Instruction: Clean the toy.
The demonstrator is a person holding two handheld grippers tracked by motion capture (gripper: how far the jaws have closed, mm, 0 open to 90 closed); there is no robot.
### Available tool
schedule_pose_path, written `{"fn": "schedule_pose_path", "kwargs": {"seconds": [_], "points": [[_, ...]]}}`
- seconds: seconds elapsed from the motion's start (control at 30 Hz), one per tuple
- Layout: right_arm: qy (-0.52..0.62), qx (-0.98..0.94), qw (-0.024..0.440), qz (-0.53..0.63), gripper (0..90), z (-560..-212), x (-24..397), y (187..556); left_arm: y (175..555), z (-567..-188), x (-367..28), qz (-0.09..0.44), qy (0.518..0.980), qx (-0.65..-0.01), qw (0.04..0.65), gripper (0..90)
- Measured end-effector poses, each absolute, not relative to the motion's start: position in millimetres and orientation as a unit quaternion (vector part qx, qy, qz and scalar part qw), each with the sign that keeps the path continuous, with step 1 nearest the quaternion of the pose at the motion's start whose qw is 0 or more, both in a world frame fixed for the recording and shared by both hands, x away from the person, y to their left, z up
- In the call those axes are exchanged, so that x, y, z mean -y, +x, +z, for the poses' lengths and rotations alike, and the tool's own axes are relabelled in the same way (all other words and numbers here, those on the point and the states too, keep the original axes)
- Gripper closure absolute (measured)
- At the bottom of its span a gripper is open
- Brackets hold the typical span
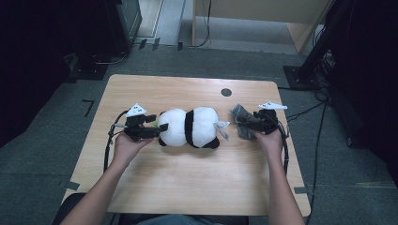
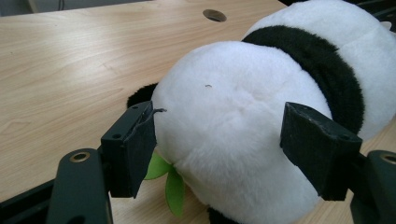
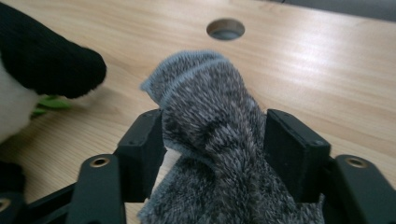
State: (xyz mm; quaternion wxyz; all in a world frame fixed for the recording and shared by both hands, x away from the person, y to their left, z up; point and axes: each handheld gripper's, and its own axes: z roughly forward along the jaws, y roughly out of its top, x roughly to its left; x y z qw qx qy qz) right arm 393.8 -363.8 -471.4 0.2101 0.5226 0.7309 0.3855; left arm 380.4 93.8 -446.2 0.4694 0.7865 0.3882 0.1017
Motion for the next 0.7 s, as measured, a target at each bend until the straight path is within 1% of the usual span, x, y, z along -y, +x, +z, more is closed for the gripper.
{"fn": "schedule_pose_path", "kwargs": {"seconds": [0.07, 0.13, 0.17, 0.2, 0.23, 0.37, 0.4, 0.47, 0.57, 0.6, 0.7], "points": [[0.520, -0.741, 0.219, 0.363, 39.8, -478, 361, 398, 385, -444, -92, 0.102, 0.790, -0.385, 0.465, 26.4], [0.521, -0.748, 0.229, 0.343, 40.0, -483, 360, 402, 387, -443, -90, 0.102, 0.784, -0.388, 0.473, 26.5], [0.521, -0.751, 0.227, 0.337, 42.8, -486, 360, 403, 387, -443, -90, 0.102, 0.784, -0.389, 0.472, 26.6], [0.517, -0.755, 0.236, 0.327, 46.7, -489, 359, 404, 387, -445, -90, 0.101, 0.784, -0.390, 0.472, 25.9], [0.512, -0.760, 0.243, 0.317, 47.7, -492, 357, 405, 387, -446, -90, 0.095, 0.784, -0.393, 0.470, 25.4], [0.521, -0.761, 0.226, 0.312, 52.4, -501, 359, 409, 387, -446, -91, 0.097, 0.782, -0.393, 0.475, 24.3], [0.526, -0.760, 0.222, 0.311, 56.2, -503, 360, 411, 388, -446, -91, 0.096, 0.782, -0.394, 0.474, 24.1], [0.529, -0.759, 0.216, 0.313, 59.2, -506, 363, 412, 390, -447, -90, 0.086, 0.781, -0.396, 0.475, 22.5], [0.528, -0.760, 0.221, 0.307, 65.9, -506, 363, 413, 392, -454, -87, 0.073, 0.786, -0.400, 0.466, 20.1], [0.527, -0.762, 0.222, 0.304, 70.4, -506, 363, 413, 392, -455, -88, 0.071, 0.786, -0.400, 0.467, 18.7], [0.530, -0.762, 0.222, 0.299, 74.8, -503, 362, 413, 391, -459, -91, 0.071, 0.785, -0.398, 0.470, 16.0]]}}
